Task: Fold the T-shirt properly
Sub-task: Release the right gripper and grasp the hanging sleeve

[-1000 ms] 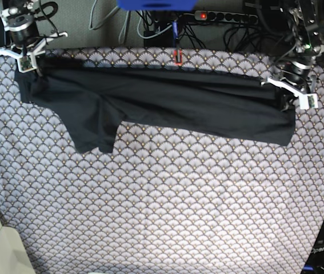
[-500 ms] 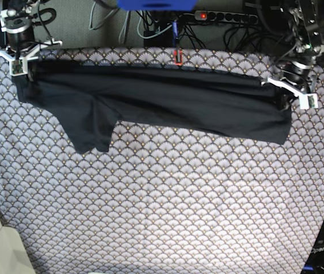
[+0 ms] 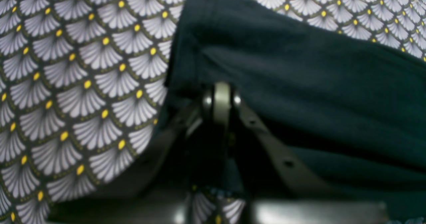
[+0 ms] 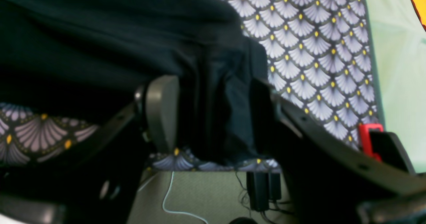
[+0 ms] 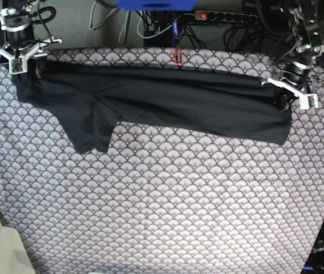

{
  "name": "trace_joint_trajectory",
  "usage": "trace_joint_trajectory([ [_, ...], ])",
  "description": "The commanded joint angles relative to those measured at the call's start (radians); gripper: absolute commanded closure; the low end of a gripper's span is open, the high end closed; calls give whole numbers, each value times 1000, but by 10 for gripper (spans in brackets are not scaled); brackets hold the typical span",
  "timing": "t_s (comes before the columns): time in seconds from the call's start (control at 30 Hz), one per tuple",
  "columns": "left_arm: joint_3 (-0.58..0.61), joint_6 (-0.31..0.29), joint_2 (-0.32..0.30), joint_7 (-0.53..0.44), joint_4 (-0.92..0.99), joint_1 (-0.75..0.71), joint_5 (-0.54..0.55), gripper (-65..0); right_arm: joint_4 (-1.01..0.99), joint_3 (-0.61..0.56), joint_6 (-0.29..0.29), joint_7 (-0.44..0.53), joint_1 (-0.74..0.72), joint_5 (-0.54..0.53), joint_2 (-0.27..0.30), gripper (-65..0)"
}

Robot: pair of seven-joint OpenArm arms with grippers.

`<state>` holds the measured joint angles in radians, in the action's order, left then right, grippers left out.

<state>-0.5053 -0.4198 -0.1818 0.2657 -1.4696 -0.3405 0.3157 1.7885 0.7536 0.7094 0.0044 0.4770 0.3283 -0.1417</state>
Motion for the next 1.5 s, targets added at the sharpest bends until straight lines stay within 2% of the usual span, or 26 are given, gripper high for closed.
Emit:
trace_joint_trajectory([
  [0.0,-6,-4,-11,-21,-15,1,10,0,33,20,-11,29,4,-16,7,-348],
  [0.1,-8,-4,-11,-21,-15,2,10,0,76,48,-11,29,4,-25,7,-348],
  [0.27,-51,-4,6,-21,-15,7,10,0,176,36,-11,22,-1,-128,35,-350],
  [0.4,-63,-4,11,-21,-15,7,9,0,190,-32,-11,19,-45,-117,37,-351],
  [0.5,-63,-4,11,-21,-15,7,10,0,178,-102,-11,-4,-106,-48,32,-351],
  [0.6,-63,-4,11,-21,-18,5,10,0,161,-200,-11,-131,-177,-22,37,-352],
  [0.77,-66,-3,15,-21,-26,1,10,0,135,-319,-11,-452,-329,-24,81,-351],
  [0.87,-94,-4,21,-21,-26,-6,10,0,86,-354,-11,-573,-424,-25,96,-351],
  [0.93,-106,-4,28,-21,-26,-12,10,0,27,-354,-11,-616,-484,-25,96,-351],
  [1.07,-108,-4,29,-21,-26,-13,7,0,-125,-349,-11,-657,-571,-25,96,-351],
  [1.23,-126,-4,31,-21,-26,-13,9,0,-263,-345,-11,-657,-624,-27,96,-350],
  [1.37,-128,-3,31,-21,-26,-13,7,0,-304,-305,-11,-659,-637,-114,98,-351],
  [1.47,-128,-3,31,-21,-26,-13,7,0,-352,-280,-11,-659,-642,-136,101,-351],
])
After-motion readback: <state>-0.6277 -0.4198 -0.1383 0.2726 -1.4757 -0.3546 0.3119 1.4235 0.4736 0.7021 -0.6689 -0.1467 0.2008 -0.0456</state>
